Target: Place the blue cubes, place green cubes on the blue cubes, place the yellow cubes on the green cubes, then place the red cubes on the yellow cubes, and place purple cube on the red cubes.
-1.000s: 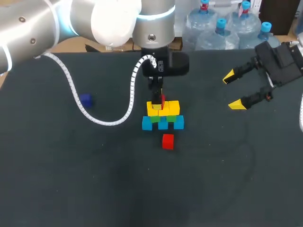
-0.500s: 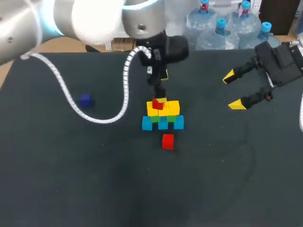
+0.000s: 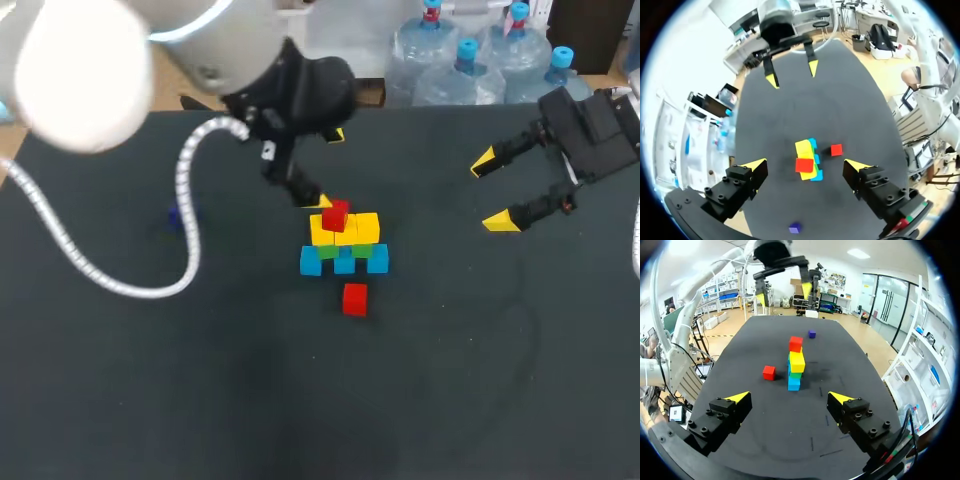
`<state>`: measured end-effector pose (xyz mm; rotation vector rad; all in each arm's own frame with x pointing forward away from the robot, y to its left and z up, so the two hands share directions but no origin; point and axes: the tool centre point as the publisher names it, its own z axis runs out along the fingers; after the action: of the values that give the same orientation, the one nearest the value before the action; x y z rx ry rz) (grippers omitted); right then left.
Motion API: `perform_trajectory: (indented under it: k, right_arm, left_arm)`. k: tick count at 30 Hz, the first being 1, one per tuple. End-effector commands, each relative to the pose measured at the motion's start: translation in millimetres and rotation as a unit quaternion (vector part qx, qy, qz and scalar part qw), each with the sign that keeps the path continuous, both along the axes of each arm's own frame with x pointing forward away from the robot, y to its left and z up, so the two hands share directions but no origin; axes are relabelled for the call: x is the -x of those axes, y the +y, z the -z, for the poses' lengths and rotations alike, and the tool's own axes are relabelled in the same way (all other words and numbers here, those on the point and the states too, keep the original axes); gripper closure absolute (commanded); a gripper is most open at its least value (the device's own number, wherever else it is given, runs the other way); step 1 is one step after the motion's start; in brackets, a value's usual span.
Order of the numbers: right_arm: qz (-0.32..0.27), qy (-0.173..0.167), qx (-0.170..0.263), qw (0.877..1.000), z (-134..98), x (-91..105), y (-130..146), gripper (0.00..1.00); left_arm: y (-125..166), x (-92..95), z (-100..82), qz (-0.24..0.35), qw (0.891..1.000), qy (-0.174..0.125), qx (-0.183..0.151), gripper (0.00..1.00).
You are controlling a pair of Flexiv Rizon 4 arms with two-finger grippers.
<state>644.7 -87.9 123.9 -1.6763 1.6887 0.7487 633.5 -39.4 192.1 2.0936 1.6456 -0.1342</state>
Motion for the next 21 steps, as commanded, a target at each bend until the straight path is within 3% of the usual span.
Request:
perform_trajectory:
  k: [1,7,21]
  right_arm:
    - [0.0,-0.001,0.0,1.0,0.3,0.2,0.2,0.0]
    - [0.0,-0.001,0.0,1.0,0.3,0.2,0.2,0.0]
    - [0.0,-0.001,0.0,1.0,0.3,0.2,0.2,0.0]
  left_arm:
    - [32.9,46.2,-5.7,-0.024,0.983,-0.119,0.139,0.0]
    - [50.9,57.8,-15.8,-0.033,0.975,-0.147,0.163,0.0]
    - [68.9,69.7,-27.8,-0.043,0.976,-0.148,0.151,0.0]
